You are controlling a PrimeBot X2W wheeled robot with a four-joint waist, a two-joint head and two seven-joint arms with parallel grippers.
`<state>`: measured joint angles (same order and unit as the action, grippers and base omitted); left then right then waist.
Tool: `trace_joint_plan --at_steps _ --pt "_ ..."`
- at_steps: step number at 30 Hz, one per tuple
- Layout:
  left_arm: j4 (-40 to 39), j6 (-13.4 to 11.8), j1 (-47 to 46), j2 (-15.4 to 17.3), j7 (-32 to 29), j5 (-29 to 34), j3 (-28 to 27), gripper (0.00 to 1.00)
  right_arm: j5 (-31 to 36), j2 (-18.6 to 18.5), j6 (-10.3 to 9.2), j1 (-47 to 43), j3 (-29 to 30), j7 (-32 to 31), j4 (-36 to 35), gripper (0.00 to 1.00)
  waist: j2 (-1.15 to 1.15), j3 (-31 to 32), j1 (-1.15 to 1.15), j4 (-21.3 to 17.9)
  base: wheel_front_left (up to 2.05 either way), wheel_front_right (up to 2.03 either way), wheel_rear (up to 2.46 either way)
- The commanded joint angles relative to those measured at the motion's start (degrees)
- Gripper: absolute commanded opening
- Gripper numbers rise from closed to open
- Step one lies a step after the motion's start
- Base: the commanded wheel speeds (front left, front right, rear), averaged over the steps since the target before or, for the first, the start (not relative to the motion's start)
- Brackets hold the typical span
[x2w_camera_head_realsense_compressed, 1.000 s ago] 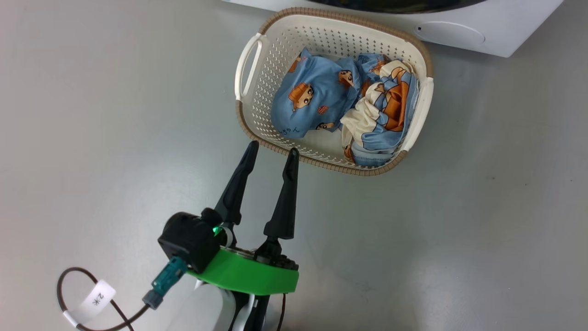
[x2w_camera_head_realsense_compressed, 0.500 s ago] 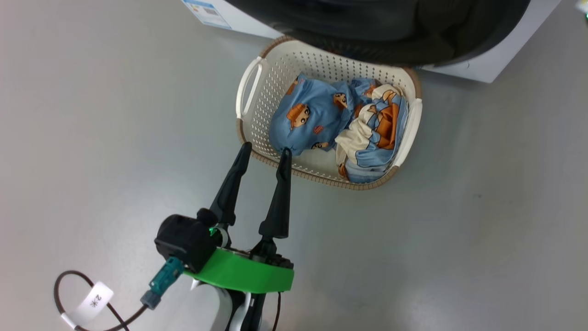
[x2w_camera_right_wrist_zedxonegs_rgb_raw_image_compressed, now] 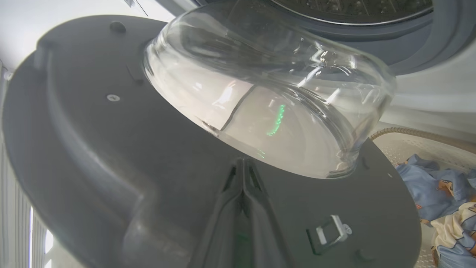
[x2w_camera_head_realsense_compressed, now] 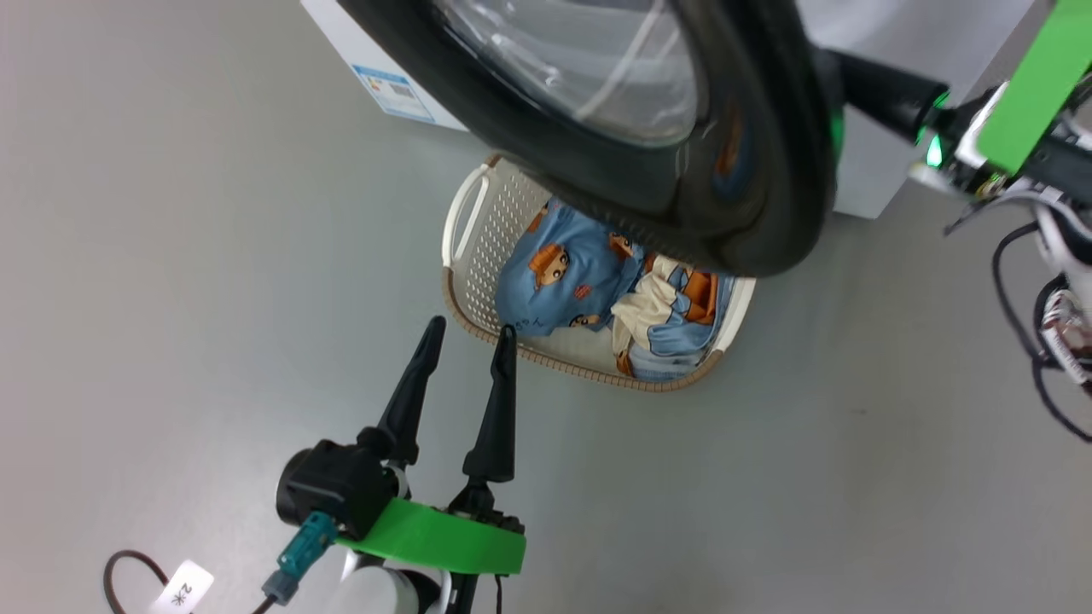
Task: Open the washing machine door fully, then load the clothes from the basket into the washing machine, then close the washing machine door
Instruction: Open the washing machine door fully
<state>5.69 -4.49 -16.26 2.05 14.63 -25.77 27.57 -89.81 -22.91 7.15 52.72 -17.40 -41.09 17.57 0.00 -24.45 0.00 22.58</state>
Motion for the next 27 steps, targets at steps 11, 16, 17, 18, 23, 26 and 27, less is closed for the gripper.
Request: trace_joint_plan --at_steps 11,16,17,18,23,26,27 --pt "0.49 1.86 3.87 0.83 0.37 2.37 -4.29 1.0 -0.67 3.98 0.34 -7.25 -3.98 -1.79 -4.14 0.0 0.0 6.22 0.0 -0.24 0.0 0.0 0.0" --pt "0.78 2.36 5.08 0.83 0.37 2.83 -5.08 1.0 -0.91 5.55 0.34 -9.88 -5.61 -2.71 -5.87 0.0 0.0 7.55 0.0 0.15 0.0 0.0 0.0" --pt "0.85 2.43 5.24 0.83 0.37 2.86 -5.16 1.0 -0.84 5.77 0.34 -10.26 -5.91 -2.85 -6.17 0.0 0.0 7.77 0.0 0.25 0.0 0.0 0.0" --pt "0.93 2.47 5.38 0.83 0.37 2.87 -5.17 1.0 -0.75 5.98 0.34 -10.66 -6.18 -2.91 -6.47 0.0 0.0 8.03 0.0 0.4 0.0 0.0 0.0" --pt "1.18 2.74 5.92 0.83 0.37 2.94 -5.4 1.0 -0.76 7.09 0.34 -12.23 -7.11 -3.05 -7.25 0.0 0.0 8.98 0.0 0.98 0.0 0.0 0.0" --pt "1.32 2.97 6.33 0.83 0.37 3.12 -5.81 1.0 -0.64 7.96 0.34 -13.06 -7.82 -3.14 -7.61 0.0 0.0 9.6 0.0 1.21 0.0 0.0 0.0" --pt "1.35 3.03 6.45 0.83 0.37 3.17 -5.92 1.0 -0.62 8.24 0.34 -13.27 -8.0 -3.12 -7.7 0.0 0.0 9.77 0.0 1.24 0.0 0.0 0.0"
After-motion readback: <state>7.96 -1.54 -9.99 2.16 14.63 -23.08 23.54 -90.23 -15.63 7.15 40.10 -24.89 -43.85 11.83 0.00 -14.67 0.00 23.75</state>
